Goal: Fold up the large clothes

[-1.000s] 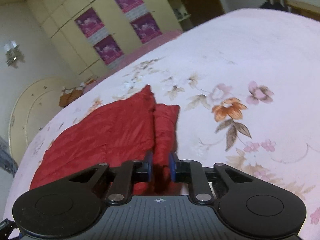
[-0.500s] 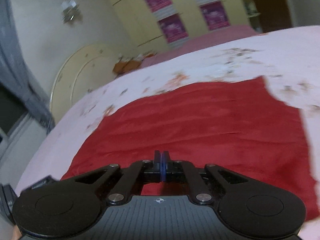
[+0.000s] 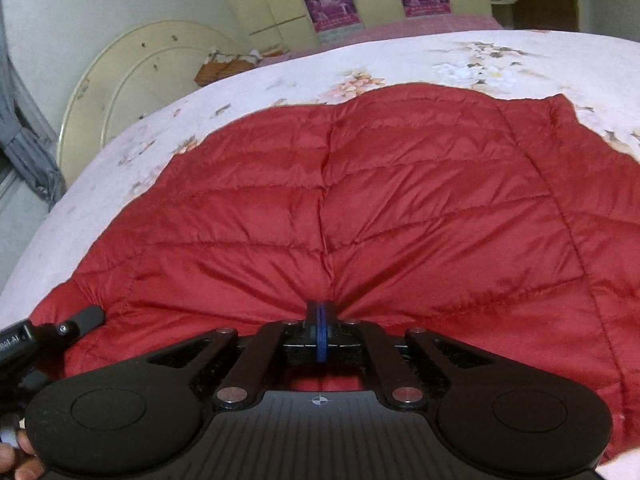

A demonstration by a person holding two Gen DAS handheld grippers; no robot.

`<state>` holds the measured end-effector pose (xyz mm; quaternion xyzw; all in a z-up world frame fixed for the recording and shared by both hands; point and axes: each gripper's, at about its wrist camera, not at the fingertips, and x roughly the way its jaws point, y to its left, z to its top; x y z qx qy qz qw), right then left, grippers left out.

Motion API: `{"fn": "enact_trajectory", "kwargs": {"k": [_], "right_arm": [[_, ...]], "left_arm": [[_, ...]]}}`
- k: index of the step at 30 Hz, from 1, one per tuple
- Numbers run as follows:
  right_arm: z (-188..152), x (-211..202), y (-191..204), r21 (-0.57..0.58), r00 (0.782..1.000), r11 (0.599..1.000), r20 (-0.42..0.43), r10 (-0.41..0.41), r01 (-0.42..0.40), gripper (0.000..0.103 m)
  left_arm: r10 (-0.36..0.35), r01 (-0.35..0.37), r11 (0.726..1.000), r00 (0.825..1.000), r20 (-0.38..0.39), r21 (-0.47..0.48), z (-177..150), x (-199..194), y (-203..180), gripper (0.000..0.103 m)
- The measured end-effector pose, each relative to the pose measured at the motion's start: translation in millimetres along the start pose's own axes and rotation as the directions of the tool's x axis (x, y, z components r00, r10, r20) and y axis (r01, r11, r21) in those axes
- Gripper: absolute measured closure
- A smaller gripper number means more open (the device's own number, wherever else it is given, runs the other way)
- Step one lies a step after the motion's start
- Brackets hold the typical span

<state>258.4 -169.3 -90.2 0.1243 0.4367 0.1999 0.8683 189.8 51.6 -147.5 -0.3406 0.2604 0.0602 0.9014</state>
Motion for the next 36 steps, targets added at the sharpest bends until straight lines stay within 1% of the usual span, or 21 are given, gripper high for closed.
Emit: {"fn": "enact_trajectory", "kwargs": {"k": [3, 5, 7, 9, 11, 14, 16, 18, 20, 22, 26, 30, 34, 36], "right_arm": [[-1, -23, 3, -0.005, 1.000, 1.000, 0.021, 0.003, -0.003, 0.103], [-5, -34, 5, -0.007, 1.000, 1.000, 0.021, 0.005, -0.005, 0.103], [-12, -30, 5, -0.002, 1.000, 1.000, -0.017, -0.008, 0.008, 0.103], [-21, -17, 8, -0.016, 0.998, 0.999, -0.050, -0.038, 0.037, 0.103], [-26, -11, 8, -0.003, 0.998, 0.999, -0.045, -0.046, 0.046, 0.103], [-22, -11, 12, 0.003, 0.997, 0.998, -0.050, -0.059, 0.059, 0.103], [-19, -21, 11, 0.043, 0.998, 0.998, -0.037, -0.051, 0.053, 0.103], [-18, -33, 12, 0.047, 0.999, 0.998, -0.019, -0.035, 0.036, 0.103], [-20, -29, 13, 0.026, 0.998, 0.999, -0.045, -0.032, 0.034, 0.103], [-24, -17, 8, 0.041, 0.998, 0.999, -0.066, -0.023, 0.026, 0.103], [-23, -11, 2, 0.032, 0.997, 0.999, -0.075, 0.007, -0.005, 0.103], [-13, -15, -15, 0.059, 0.991, 0.996, -0.107, 0.078, -0.072, 0.103], [2, -35, -36, 0.062, 0.988, 0.990, -0.072, 0.134, -0.129, 0.103], [10, -45, -45, 0.051, 0.986, 0.987, -0.059, 0.154, -0.151, 0.103]], "left_arm": [[-0.005, 0.004, 0.999, 1.000, 0.001, 0.043, 3, -4, -8, 0.085], [-0.002, 0.002, 0.998, 1.000, -0.001, 0.070, 4, -4, -13, 0.085], [0.007, -0.006, 0.996, 1.000, -0.010, 0.088, 5, -4, -14, 0.085], [0.008, -0.006, 0.995, 1.000, -0.023, 0.097, 4, -3, -14, 0.085], [0.006, -0.003, 0.994, 1.000, -0.028, 0.108, 4, -3, -14, 0.085], [-0.002, 0.006, 0.992, 1.000, -0.030, 0.123, 7, -3, -14, 0.085], [-0.001, 0.006, 0.991, 0.999, -0.033, 0.132, 7, -3, -14, 0.085], [0.002, 0.003, 0.990, 0.999, -0.034, 0.138, 8, -5, -16, 0.085], [0.007, -0.002, 0.989, 0.999, -0.031, 0.151, 7, -6, -20, 0.085], [0.008, -0.004, 0.985, 1.000, -0.023, 0.171, 9, -8, -27, 0.085], [0.021, -0.024, 0.970, 1.000, 0.014, 0.243, 8, -17, -52, 0.085], [0.024, -0.043, 0.951, 0.997, 0.067, 0.308, 6, -27, -92, 0.085], [-0.005, -0.032, 0.920, 0.996, 0.093, 0.391, -3, -32, -140, 0.085], [-0.029, -0.013, 0.907, 0.995, 0.093, 0.421, -9, -31, -164, 0.085]]}}
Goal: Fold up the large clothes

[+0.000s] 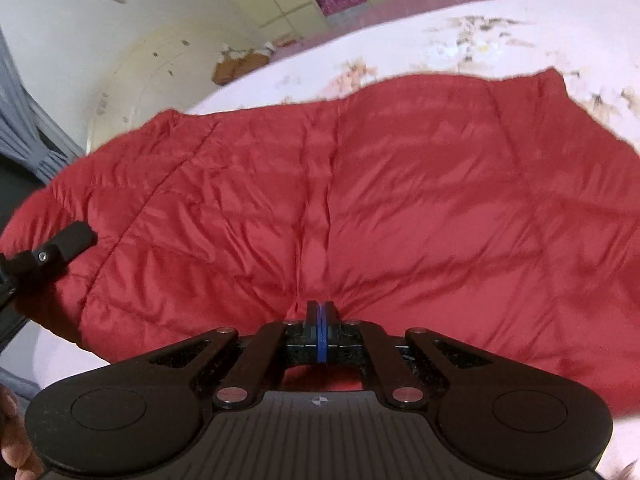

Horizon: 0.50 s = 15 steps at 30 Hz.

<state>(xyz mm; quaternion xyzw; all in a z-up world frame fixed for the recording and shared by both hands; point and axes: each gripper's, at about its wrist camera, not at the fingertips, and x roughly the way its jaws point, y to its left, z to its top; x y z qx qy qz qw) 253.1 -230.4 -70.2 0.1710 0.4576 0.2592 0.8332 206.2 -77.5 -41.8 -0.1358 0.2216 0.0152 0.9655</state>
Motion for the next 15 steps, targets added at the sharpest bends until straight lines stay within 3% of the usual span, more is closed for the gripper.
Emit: {"fn": "enact_trajectory", "kwargs": {"k": [5, 10, 11, 13, 15], "right_arm": [[10, -28, -22, -0.018, 0.999, 1.000, 0.031, 0.023, -0.023, 0.103], [14, -47, -48, 0.002, 0.999, 1.000, 0.052, -0.010, 0.010, 0.103], [15, -53, -58, 0.014, 0.998, 1.000, 0.054, -0.022, 0.021, 0.103], [15, -63, -75, 0.040, 0.997, 0.998, 0.056, -0.052, 0.050, 0.103], [15, -72, -94, 0.094, 0.992, 0.991, 0.070, -0.101, 0.094, 0.103]], "left_arm": [[-0.060, 0.061, 0.994, 0.998, -0.016, 0.091, -3, 12, -57, 0.085], [-0.126, 0.141, 0.980, 0.985, -0.115, 0.140, -19, 40, -100, 0.085], [-0.144, 0.167, 0.976, 0.977, -0.155, 0.143, -23, 47, -106, 0.084], [-0.183, 0.227, 0.964, 0.944, -0.274, 0.137, -36, 71, -118, 0.075], [-0.217, 0.265, 0.959, 0.914, -0.343, 0.098, -50, 87, -126, 0.061]]}}
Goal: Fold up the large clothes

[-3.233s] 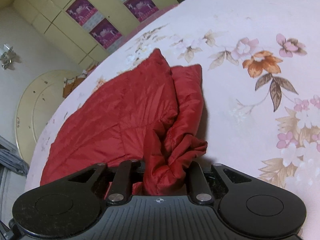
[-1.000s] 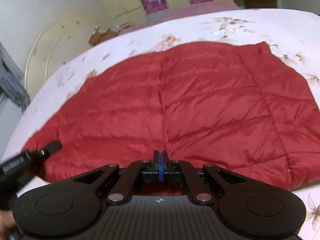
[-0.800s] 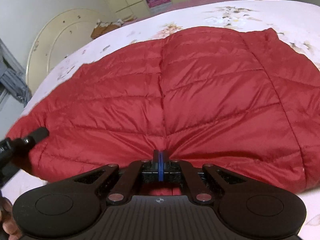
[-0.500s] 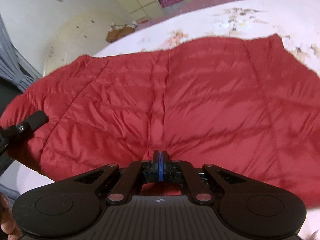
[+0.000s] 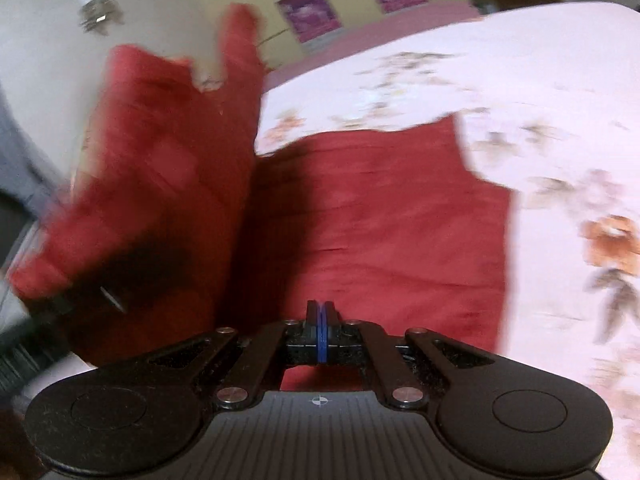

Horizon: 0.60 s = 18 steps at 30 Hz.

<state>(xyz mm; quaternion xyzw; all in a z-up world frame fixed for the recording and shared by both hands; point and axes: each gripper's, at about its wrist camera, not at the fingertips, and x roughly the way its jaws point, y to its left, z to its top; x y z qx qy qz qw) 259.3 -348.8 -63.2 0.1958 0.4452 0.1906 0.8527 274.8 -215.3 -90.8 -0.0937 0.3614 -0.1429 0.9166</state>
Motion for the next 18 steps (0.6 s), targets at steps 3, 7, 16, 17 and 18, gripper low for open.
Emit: {"fn": "enact_trajectory", "kwargs": {"k": [3, 7, 16, 17, 18], "right_arm": [[2, -13, -31, 0.103, 0.997, 0.993, 0.025, -0.067, 0.064, 0.103], [9, -37, -53, 0.167, 0.989, 0.981, 0.094, -0.116, 0.099, 0.093], [40, -53, -35, 0.107, 0.976, 0.988, 0.198, 0.090, -0.113, 0.016], [41, -49, -34, 0.107, 0.979, 0.987, 0.176, 0.099, -0.119, 0.016], [44, -39, -32, 0.113, 0.982, 0.985, 0.145, 0.117, -0.134, 0.016]], "left_arm": [[-0.098, 0.097, 0.993, 0.995, -0.013, -0.062, -2, -3, 0, 0.033], [-0.171, 0.180, 0.980, 0.980, 0.107, -0.089, 13, -52, 15, 0.020], [0.006, 0.041, 0.957, 0.987, 0.161, -0.286, 15, -46, 125, 0.057], [0.005, 0.040, 0.954, 0.989, 0.146, -0.298, 12, -39, 134, 0.059], [-0.005, 0.044, 0.952, 0.991, 0.131, -0.302, 11, -32, 136, 0.062]]}}
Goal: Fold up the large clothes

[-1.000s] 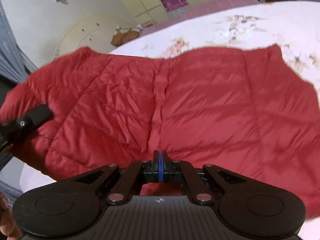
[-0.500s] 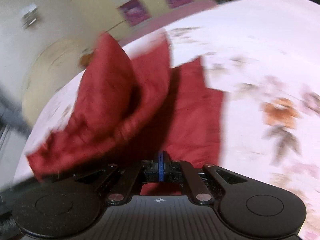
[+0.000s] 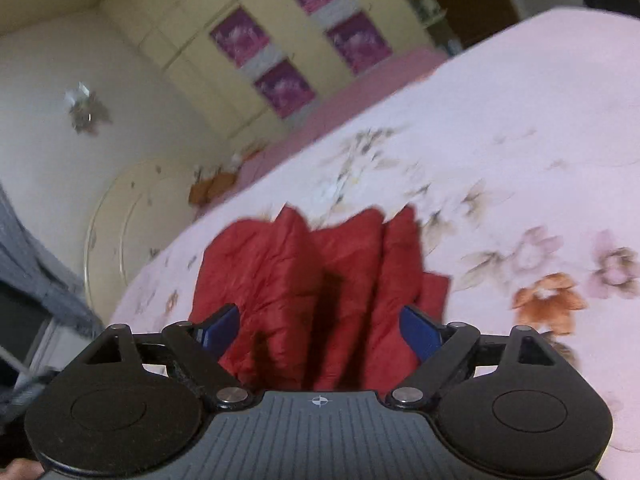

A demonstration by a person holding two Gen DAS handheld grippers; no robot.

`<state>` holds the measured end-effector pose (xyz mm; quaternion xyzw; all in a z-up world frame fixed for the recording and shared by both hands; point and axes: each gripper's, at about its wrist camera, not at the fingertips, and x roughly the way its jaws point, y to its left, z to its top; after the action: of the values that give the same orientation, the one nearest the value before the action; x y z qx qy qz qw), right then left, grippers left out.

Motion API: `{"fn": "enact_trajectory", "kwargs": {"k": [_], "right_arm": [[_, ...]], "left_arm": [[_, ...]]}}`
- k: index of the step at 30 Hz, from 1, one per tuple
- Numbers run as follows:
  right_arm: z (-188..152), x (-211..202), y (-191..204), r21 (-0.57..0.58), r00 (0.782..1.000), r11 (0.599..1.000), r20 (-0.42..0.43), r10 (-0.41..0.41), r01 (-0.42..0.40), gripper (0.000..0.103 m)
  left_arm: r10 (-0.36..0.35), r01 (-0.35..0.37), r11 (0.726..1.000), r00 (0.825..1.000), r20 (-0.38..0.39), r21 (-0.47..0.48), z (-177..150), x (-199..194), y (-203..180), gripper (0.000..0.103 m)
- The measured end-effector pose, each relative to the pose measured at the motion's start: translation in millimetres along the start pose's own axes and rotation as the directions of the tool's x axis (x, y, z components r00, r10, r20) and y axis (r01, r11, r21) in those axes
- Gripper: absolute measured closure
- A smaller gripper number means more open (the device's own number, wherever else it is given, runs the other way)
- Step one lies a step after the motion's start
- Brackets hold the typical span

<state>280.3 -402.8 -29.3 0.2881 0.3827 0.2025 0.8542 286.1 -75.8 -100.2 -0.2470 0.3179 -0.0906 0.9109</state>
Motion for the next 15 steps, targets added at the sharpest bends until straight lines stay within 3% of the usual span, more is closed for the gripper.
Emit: {"fn": "enact_trajectory", "kwargs": {"k": [4, 5, 7, 10, 15], "right_arm": [[4, 29, -2, 0.048, 0.994, 0.999, -0.110, 0.020, -0.014, 0.016], [7, 37, -6, 0.049, 0.992, 0.999, -0.127, 0.013, -0.007, 0.021], [5, 45, -13, 0.081, 0.987, 0.996, -0.157, 0.042, -0.029, 0.062], [0, 28, -12, 0.058, 0.991, 0.997, -0.119, 0.066, -0.059, 0.079], [-18, -1, -4, -0.080, 1.000, 0.997, -0.029, 0.011, -0.013, 0.084]], "left_arm": [[-0.027, 0.027, 1.000, 0.998, -0.061, -0.001, -13, 19, 7, 0.067], [-0.039, 0.039, 0.999, 0.997, -0.060, 0.003, -15, 20, 3, 0.067], [-0.066, 0.066, 0.998, 0.996, -0.063, 0.008, -16, 22, -4, 0.069], [-0.072, 0.078, 0.994, 0.994, -0.087, 0.073, -18, 29, -17, 0.071], [-0.066, 0.085, 0.984, 0.991, -0.119, 0.156, -25, 44, -41, 0.071]]}}
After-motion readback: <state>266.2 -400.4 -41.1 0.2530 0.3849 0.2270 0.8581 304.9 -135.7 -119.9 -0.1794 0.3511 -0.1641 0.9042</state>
